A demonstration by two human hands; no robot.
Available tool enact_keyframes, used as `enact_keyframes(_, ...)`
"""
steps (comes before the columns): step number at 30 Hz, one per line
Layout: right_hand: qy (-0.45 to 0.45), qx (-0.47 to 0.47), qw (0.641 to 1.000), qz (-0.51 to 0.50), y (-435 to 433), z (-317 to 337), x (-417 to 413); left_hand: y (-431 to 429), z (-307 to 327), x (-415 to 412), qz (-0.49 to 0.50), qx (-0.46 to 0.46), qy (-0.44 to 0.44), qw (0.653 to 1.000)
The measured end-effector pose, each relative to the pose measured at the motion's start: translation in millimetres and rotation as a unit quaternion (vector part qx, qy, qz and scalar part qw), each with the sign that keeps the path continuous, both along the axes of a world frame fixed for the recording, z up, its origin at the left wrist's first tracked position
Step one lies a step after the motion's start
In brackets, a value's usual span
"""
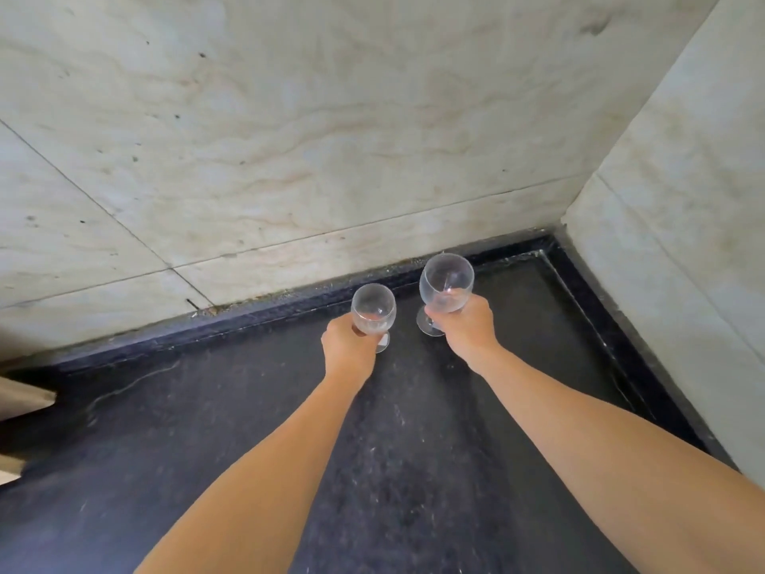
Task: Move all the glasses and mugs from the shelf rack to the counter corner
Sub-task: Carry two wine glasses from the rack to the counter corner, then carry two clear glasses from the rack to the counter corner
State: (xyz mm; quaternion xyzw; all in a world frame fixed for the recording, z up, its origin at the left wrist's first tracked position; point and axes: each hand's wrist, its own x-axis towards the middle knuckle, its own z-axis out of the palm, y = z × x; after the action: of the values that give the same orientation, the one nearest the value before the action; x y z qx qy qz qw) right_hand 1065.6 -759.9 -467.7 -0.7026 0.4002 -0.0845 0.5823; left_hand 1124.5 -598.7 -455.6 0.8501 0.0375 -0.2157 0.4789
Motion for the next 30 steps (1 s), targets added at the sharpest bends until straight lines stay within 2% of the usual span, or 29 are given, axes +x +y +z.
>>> enact_keyframes(11, -0.022, -0.067, 0.995, 0.066, -23, -28, 30, -38, -25, 23, 0.039, 0.012, -0.022, 0.999)
enact_keyframes(15, 0.017, -0.084, 0.992, 0.09, -27, -29, 18, -25, -23, 13, 0.024, 0.004, -0.034, 0.999)
enact_keyframes(18, 0.082, -0.152, 0.982, 0.076, -22, -17, -10, 2, -12, -5, -0.004, 0.068, -0.044, 0.997)
enact_keyframes(20, 0.111, -0.175, 0.972, 0.114, -8, -7, -32, 26, 1, -22, -0.054, 0.117, -0.027, 0.991)
enact_keyframes(22, 0.137, -0.226, 0.941, 0.213, 14, 7, -49, 57, 17, -41, -0.114, 0.183, -0.024, 0.976)
enact_keyframes(25, 0.141, -0.343, 0.847, 0.382, 58, 34, -60, 114, 43, -71, -0.163, 0.282, -0.068, 0.943)
enact_keyframes(27, 0.116, -0.409, 0.777, 0.464, 97, 53, -62, 160, 59, -97, -0.152, 0.328, -0.087, 0.928)
enact_keyframes(30, 0.061, -0.459, 0.693, 0.552, 174, 80, -70, 239, 83, -147, -0.11, 0.378, -0.091, 0.915)
